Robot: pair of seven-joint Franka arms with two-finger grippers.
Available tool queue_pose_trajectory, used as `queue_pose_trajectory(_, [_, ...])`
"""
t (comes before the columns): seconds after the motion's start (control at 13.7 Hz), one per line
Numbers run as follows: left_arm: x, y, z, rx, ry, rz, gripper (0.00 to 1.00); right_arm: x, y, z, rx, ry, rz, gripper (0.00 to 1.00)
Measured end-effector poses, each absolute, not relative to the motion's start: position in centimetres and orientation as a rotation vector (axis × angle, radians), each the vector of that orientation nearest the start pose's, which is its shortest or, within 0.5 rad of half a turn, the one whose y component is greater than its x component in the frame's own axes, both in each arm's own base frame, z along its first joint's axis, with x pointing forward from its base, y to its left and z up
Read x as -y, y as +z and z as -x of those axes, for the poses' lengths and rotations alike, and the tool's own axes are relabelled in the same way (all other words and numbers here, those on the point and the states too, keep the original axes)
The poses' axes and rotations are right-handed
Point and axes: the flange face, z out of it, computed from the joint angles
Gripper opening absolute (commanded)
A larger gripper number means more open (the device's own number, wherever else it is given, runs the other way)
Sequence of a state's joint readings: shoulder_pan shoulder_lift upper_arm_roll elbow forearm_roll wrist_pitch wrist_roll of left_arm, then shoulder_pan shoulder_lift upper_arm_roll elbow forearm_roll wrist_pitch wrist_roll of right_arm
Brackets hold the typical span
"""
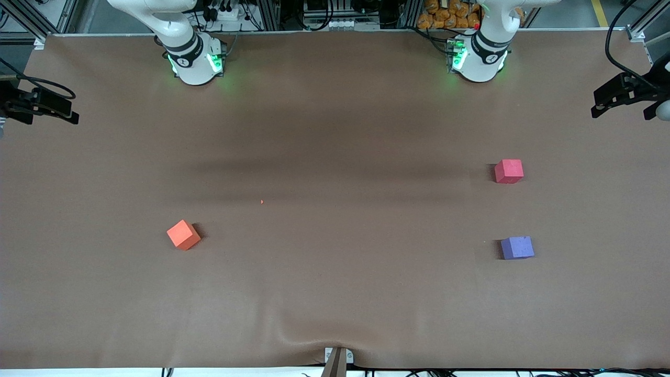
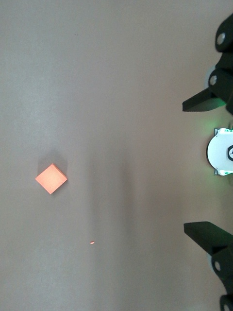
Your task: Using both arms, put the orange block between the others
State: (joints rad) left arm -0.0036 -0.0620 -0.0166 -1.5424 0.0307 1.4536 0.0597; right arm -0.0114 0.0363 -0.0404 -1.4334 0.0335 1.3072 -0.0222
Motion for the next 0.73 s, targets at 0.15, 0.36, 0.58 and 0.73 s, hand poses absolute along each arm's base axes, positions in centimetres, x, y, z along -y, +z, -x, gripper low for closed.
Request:
queue_pose_trajectory(0.15, [0.7,66.1,-52.3,-0.119,0.043,3.108,1.0,2.3,64.7,-53.7,-0.037,0.25,3.094,1.0])
queue_pose_trajectory(0.36, [0.7,66.1,-52.3,-0.119,0.043,3.108,1.0,2.3,64.7,-53.7,-0.037,0.248,3.094,1.0])
queue_pose_trajectory(0.58, [0.8,66.2,-52.3,-0.122,0.038,3.108,1.0,2.3,64.7,-54.0,-0.036,0.219,3.097,1.0])
queue_pose_trajectory(0.73, [0.8,66.3,-52.4,-0.122,0.035,3.108,1.0,2.2,63.9,-54.9,-0.034,0.199,3.099,1.0])
